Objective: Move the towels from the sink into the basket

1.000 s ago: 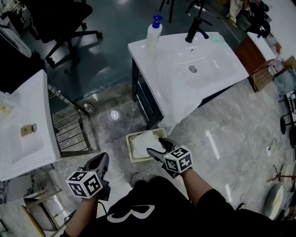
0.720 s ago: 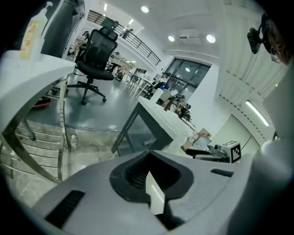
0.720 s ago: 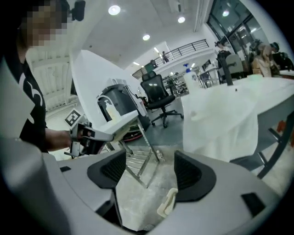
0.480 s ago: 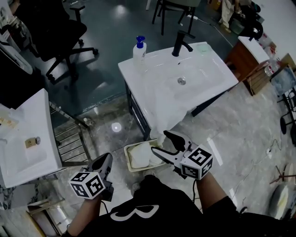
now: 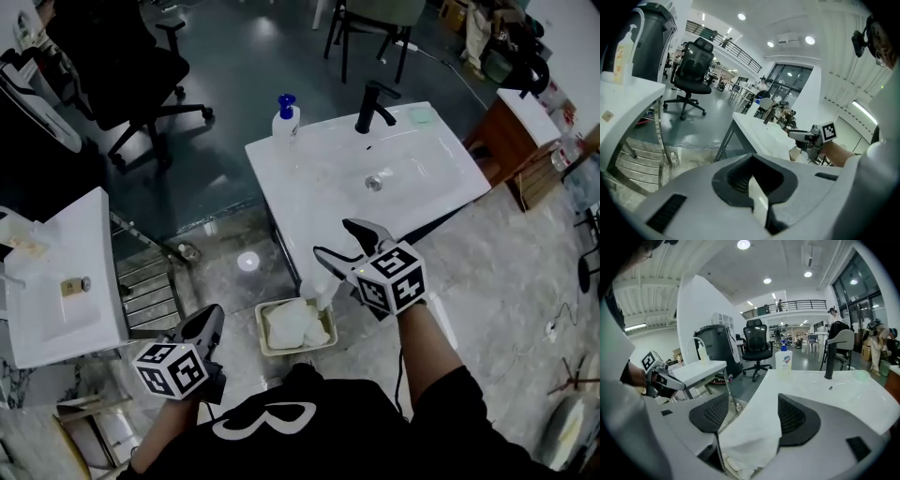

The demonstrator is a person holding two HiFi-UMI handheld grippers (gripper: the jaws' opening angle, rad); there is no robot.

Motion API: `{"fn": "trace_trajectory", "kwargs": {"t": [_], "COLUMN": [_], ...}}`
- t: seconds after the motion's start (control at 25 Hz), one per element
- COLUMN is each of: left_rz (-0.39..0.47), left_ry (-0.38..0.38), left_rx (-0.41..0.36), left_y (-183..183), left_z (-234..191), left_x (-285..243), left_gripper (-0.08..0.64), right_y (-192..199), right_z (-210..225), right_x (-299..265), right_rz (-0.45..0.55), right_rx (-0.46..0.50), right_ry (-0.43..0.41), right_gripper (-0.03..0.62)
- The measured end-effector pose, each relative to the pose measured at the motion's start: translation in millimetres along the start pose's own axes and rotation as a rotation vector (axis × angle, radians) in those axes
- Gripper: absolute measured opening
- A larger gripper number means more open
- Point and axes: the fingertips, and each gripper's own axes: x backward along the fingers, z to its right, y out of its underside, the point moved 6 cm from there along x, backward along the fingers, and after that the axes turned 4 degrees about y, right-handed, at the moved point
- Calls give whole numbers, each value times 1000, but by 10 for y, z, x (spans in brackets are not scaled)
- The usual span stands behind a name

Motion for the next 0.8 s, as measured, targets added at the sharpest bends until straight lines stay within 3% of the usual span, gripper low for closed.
{"fn": "trace_trajectory", "kwargs": {"t": [0.4,0.68,0.8], "left_rz": [25,58,63], "left_ry": [-52,-54,-61], "left_rx": [10,22,8], "left_y": [-86,-63,-39], "left_z": [-123,-161,-173], "left_x": [-170,-322,-366], "left_gripper": [6,6,5], "right_y": [139,380,484], "right_z": [344,439,468], "right_x": [-681,-983,-1070], "right_rz": [-219,-375,-392], "right_rx": [64,86,31], "right_ry": [-25,-23,-34], "right_gripper": [373,377,376]}}
